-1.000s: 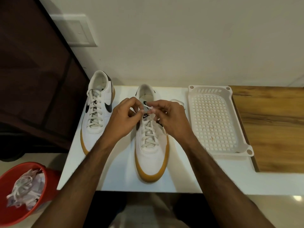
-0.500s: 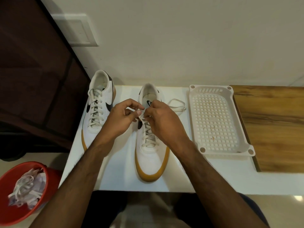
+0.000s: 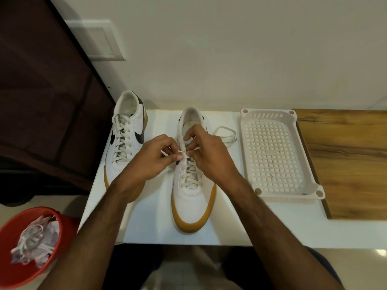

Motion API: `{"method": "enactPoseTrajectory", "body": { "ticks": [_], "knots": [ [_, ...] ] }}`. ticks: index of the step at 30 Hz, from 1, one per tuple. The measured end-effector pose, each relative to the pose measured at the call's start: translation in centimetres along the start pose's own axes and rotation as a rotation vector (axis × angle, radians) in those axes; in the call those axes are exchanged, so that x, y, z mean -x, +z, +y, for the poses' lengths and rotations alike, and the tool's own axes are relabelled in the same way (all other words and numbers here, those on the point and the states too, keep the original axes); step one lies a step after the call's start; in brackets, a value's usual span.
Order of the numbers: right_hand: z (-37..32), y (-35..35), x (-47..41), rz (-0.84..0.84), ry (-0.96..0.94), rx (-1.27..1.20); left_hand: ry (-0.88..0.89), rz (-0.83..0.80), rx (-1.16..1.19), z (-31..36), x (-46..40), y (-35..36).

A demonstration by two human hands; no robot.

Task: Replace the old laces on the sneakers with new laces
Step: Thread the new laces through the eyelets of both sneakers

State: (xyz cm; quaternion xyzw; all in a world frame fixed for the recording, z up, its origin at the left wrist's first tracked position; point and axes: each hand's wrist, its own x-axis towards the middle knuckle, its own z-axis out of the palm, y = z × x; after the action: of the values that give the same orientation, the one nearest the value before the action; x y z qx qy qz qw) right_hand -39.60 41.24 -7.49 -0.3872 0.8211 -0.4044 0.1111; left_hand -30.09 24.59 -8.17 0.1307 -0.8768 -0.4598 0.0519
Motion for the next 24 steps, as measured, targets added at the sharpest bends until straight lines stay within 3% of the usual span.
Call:
{"method": "enactPoseTrajectory", "body": {
  "ticks": [4, 10, 14, 16, 20, 24],
  "knots": [
    [0.2, 0.2, 0.1, -0.035, -0.07, 0.043, 0.203, -0.003, -0.173, -0.2, -0.1, 0.1],
    [0.6, 0.5, 0.0, -0.03, -0.041, 0.025, 0.271, 0.024, -0.31, -0.3, 0.1, 0.3],
    [0.4, 0.2, -0.2, -0.044, -0.058, 0.067, 0.355, 0.153, -0.396, -0.2, 0.0, 0.5],
    [0.4, -0.1, -0.2, -0.059, -0.058, 0.08, 0.282, 0.298, -0.182, 0.6, 0.2, -0.1],
    [0.2, -0.4, -0.2, -0.09, -0.055, 0.097, 0.238, 0.67, 0.477, 2.7, 0.7, -2.5],
    [0.4, -0.4, -0.2, -0.104, -0.065, 0.087, 0.31, 0.8, 0.834, 3.7, 1.5, -5.1]
  ]
}}
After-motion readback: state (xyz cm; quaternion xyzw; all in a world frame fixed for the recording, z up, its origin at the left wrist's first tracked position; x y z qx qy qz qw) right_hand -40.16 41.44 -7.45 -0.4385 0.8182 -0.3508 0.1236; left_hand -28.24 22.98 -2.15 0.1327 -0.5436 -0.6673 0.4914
